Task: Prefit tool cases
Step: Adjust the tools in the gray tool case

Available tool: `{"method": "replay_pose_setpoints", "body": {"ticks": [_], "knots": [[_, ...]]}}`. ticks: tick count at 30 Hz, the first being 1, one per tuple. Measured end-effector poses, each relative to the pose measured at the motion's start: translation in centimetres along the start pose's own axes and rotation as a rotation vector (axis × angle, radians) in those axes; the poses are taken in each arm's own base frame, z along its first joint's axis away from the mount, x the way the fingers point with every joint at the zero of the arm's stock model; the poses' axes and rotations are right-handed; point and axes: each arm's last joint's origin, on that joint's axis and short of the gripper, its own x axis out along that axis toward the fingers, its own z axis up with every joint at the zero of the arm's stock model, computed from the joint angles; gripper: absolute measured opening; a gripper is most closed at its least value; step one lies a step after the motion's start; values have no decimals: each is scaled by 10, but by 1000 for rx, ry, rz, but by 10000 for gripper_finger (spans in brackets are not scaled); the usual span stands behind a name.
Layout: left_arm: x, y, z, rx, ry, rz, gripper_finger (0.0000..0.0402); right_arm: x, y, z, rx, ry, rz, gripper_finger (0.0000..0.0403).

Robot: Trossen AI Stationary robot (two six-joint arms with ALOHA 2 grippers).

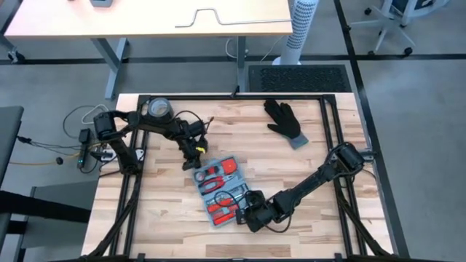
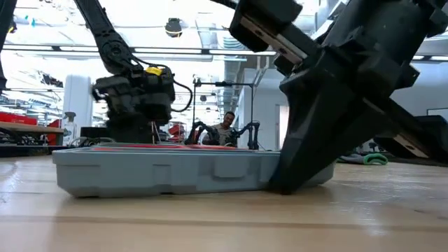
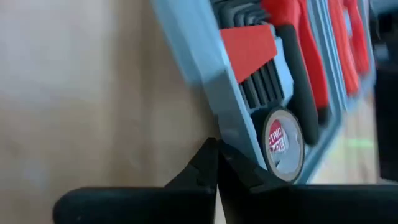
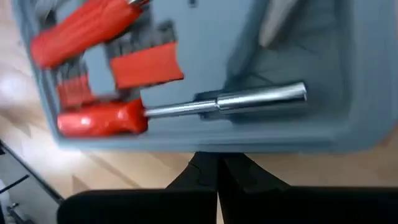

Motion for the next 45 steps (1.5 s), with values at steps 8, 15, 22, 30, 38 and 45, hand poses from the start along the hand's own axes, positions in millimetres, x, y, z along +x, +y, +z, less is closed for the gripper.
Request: {"method": "replay_pose_setpoints", "body": {"ticks": [8,15,22,30,38,45], "knots": [[0,-14,-12,21,112,-52,0,6,-7,20,4,4,-37,0],[0,-14,-13,11,130,-14,0,-11,-9,40,-72,-51,-110,0],[-1,-14,-12,17,119,-32,0,-22,-10,69,-136,-31,-193,0],[2,-12,-15,25,85,-42,0,-55,-27,51,-22,-47,-51,0],[4,-9,-7,-14,17,19,0,-64,-38,25,48,37,-28,0],[4,-7,-4,-30,6,97,0,-40,-36,29,96,16,2,0]]}}
